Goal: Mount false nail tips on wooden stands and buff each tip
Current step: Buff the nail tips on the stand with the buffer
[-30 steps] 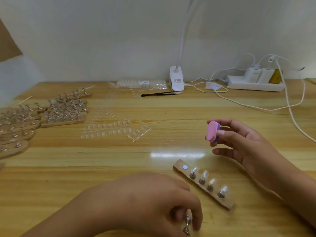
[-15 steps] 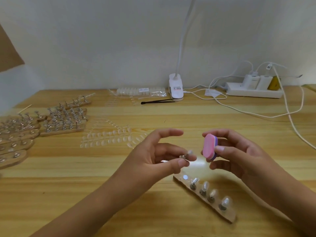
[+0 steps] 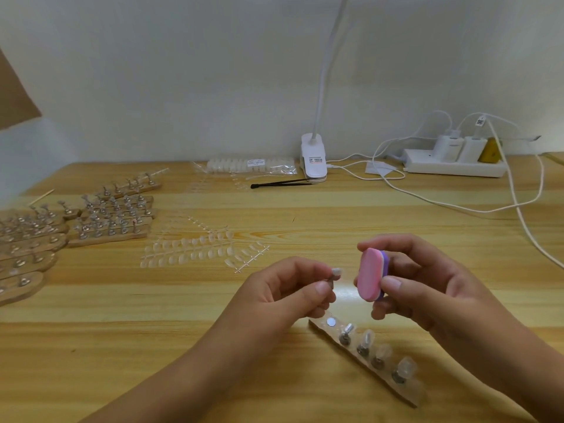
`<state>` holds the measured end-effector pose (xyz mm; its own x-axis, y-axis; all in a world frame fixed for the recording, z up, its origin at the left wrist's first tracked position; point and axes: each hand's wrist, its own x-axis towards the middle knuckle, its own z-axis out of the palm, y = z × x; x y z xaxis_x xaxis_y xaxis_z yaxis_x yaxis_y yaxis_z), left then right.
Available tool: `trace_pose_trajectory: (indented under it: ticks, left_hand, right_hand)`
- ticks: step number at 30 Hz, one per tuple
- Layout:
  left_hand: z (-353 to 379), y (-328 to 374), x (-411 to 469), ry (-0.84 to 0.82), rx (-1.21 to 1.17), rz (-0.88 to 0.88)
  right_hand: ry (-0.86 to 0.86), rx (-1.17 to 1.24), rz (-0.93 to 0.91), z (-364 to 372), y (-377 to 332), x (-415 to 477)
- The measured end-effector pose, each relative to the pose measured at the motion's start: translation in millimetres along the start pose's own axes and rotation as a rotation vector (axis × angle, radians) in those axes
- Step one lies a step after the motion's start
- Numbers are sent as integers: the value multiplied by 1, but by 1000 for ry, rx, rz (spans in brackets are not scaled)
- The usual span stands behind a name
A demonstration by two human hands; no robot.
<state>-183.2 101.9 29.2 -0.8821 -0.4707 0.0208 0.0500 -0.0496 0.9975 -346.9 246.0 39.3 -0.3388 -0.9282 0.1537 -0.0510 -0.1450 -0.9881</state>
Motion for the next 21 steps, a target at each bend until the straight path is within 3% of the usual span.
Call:
trace_pose_trajectory:
  ticks: [21]
  left_hand:
    - [3, 2, -1, -35, 60, -61]
  right_hand:
    - [-79, -67, -22, 7, -5, -5]
